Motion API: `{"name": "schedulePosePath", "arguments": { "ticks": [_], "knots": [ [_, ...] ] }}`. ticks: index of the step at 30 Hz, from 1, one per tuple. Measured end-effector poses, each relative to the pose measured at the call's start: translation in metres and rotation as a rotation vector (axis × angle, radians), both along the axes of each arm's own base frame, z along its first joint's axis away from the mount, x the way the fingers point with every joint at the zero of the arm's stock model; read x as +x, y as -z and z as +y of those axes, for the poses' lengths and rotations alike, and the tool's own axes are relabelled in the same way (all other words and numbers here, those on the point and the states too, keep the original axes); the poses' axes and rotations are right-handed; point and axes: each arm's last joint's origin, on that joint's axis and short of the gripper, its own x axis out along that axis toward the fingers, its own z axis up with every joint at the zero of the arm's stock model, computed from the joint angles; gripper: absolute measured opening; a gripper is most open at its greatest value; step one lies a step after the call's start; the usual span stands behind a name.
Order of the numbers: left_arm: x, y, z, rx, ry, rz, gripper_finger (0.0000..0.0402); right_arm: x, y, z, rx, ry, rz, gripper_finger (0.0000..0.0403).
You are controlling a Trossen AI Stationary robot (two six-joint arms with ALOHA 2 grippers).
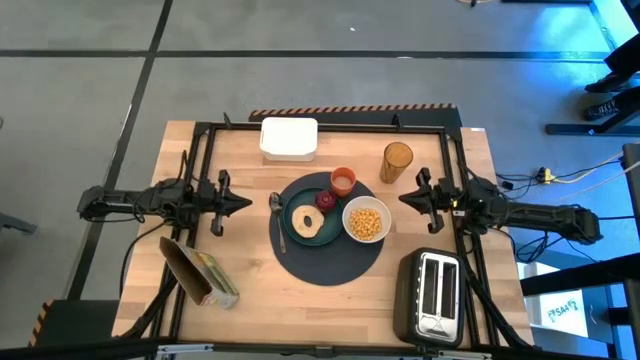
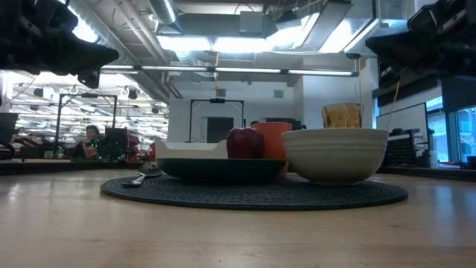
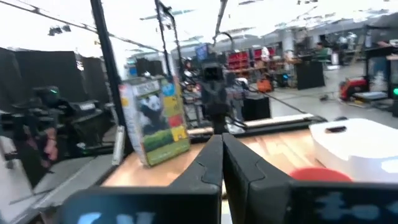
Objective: Arrange a breakfast setting
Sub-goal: Return to Home Position
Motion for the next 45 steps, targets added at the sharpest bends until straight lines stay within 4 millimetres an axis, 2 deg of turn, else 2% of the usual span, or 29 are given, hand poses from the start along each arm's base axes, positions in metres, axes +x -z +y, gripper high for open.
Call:
{"name": "schedulePosePath", "arguments": {
  "ticks": [4, 8, 14, 18, 24, 34, 45],
  "knots": [
    [-0.002, 0.002, 0.0, -0.007, 0.0, 0.004, 0.0, 0.001, -0.001, 0.009, 0.008, -0.046, -0.015, 0.0],
    [0.001, 0.012, -0.001, -0.053, 0.026, 0.012, 0.0, 0.001, 0.0, 0.022, 0.004, -0.094, -0.002, 0.0],
    [0.0, 0.007, -0.001, -0.035, 0.047, 0.003, 0.0, -0.001, 0.003, 0.032, -0.032, -0.061, 0.019, 0.0],
    [0.0, 0.011, -0.002, -0.028, 0.054, 0.049, 0.0, -0.003, 0.005, 0.035, -0.072, -0.049, 0.037, 0.0],
    [0.001, 0.013, -0.002, -0.027, 0.081, 0.016, 0.0, -0.005, 0.009, 0.037, -0.133, -0.07, 0.066, 0.0],
    [0.001, 0.013, -0.002, -0.059, 0.087, 0.015, 0.0, -0.005, 0.006, 0.036, -0.154, -0.03, 0.03, 0.0],
    [0.001, 0.013, -0.002, -0.047, 0.073, 0.016, 0.0, -0.007, 0.001, 0.037, -0.27, -0.039, -0.036, 0.0]
  ]
}}
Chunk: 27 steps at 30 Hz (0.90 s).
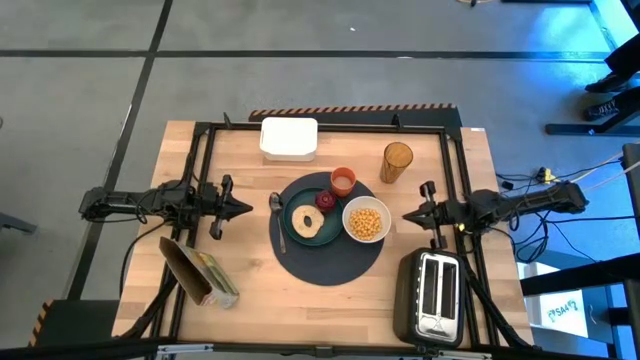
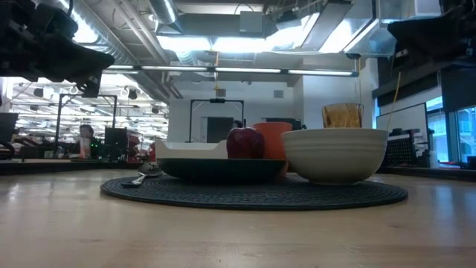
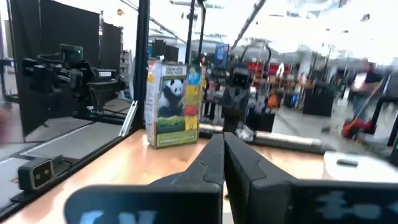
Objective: Arrange a breakfast setting
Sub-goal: Return to Home Position
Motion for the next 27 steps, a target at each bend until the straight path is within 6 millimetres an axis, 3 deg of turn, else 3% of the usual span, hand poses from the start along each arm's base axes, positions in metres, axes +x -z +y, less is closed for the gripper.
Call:
{"name": "schedulePosePath", "arguments": {
  "ticks": [6, 17, 27],
  "knots": [
    [0.0, 0.0, 0.0, 0.0, -0.001, 0.0, 0.0, -0.005, 0.006, -0.004, -0.017, 0.027, 0.05, 0.0],
    [0.0, 0.0, 0.0, 0.0, -0.002, 0.002, 0.0, -0.013, 0.001, -0.022, -0.01, 0.094, -0.024, 0.0],
    [0.0, 0.0, 0.0, 0.0, -0.002, 0.002, 0.0, -0.011, 0.012, -0.026, 0.076, 0.166, 0.11, 0.0]
  ]
}}
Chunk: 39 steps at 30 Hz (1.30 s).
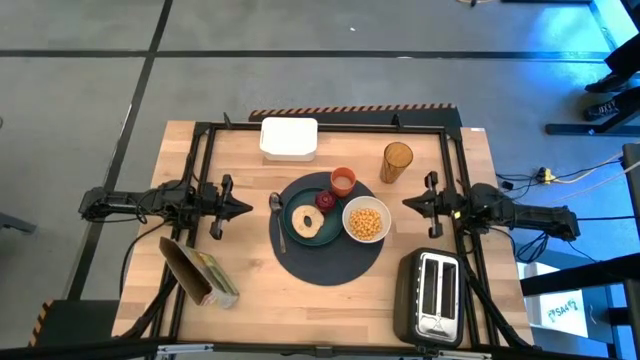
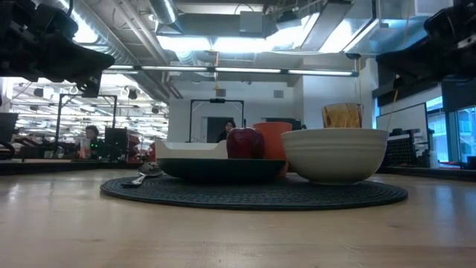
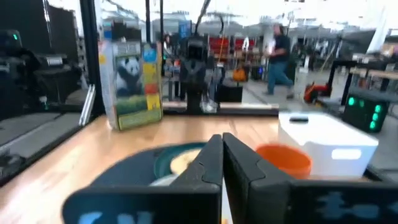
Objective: Arrange a breakfast setting
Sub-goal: Return to Home Position
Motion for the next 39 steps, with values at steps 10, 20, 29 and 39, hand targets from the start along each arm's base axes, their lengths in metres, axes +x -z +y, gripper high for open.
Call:
{"name": "schedulePosePath", "arguments": {
  "ticks": [10, 20, 29, 39],
  "knots": [
    [0.0, 0.0001, 0.0, 0.0, 0.0, 0.0, 0.0, 0.0003, 0.0048, -0.0001, 0.004, 0.001, 0.049, 0.0],
    [0.0, 0.0001, 0.0, 0.0, 0.0, 0.0, 0.0, 0.0003, 0.0049, -0.0001, 0.005, 0.001, 0.051, 0.0],
    [0.0, 0.0001, 0.0, 0.0, 0.0, 0.0, 0.0, 0.0003, 0.005, -0.0001, 0.005, 0.001, 0.052, 0.0],
    [0.0, 0.0001, 0.0, 0.0, 0.0, 0.0, 0.0, 0.0003, 0.005, -0.0001, 0.005, 0.001, 0.052, 0.0]
  ]
}}
